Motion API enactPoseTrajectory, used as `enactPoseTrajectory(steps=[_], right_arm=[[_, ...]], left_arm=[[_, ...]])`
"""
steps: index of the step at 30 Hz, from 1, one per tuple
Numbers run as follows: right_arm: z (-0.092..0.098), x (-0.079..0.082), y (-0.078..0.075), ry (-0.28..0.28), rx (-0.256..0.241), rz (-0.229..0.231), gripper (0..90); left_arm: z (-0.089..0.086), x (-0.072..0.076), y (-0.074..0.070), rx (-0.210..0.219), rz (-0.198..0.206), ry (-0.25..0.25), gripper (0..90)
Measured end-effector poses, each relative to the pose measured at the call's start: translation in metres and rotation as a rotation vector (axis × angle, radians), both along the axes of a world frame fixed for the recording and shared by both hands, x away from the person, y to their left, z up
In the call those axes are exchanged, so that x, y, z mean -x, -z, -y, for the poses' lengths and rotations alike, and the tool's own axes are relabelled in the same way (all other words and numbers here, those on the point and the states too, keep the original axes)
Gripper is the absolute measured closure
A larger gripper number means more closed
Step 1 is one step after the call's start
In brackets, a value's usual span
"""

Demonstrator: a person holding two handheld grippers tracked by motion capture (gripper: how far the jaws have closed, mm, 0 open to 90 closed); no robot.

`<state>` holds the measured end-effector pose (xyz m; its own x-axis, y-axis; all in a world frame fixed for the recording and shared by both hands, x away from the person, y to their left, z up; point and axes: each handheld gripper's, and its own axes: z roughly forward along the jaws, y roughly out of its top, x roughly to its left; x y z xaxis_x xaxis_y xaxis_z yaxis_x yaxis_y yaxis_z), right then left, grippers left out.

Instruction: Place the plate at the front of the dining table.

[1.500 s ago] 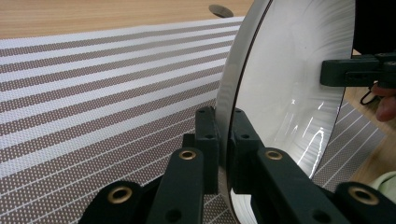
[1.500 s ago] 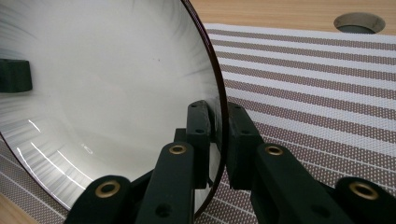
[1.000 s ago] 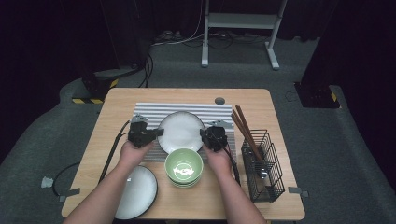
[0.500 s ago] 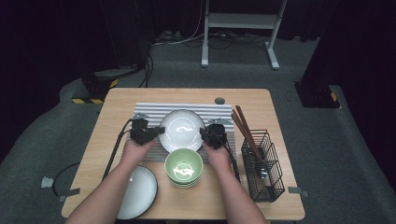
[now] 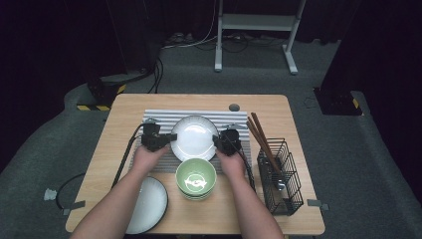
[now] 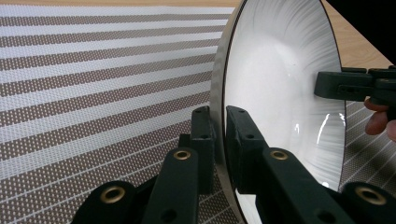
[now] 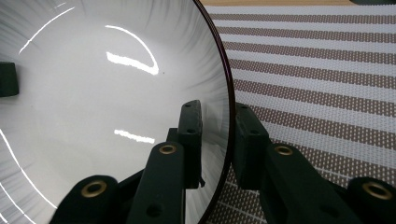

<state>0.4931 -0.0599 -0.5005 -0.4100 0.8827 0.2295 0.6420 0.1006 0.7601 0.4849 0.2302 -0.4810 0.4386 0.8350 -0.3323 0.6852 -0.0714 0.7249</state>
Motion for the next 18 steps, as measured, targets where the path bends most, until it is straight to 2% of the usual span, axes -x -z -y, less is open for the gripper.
enactPoseTrajectory(steps=[8,11,18], right_arm=[[0.0021,-0.0032,0.0036,-0.008,0.002,-0.008,75.3],[0.0018,-0.0046,0.0046,-0.001,0.007,-0.022,74.9],[0.0026,-0.0076,0.0066,-0.001,0.008,-0.035,74.4]], left_arm=[[0.0036,-0.0029,0.0039,0.012,-0.014,-0.020,80.2],[0.0047,-0.0049,0.0047,-0.001,-0.027,-0.021,79.6],[0.0067,-0.0078,0.0047,-0.009,-0.028,-0.026,79.0]])
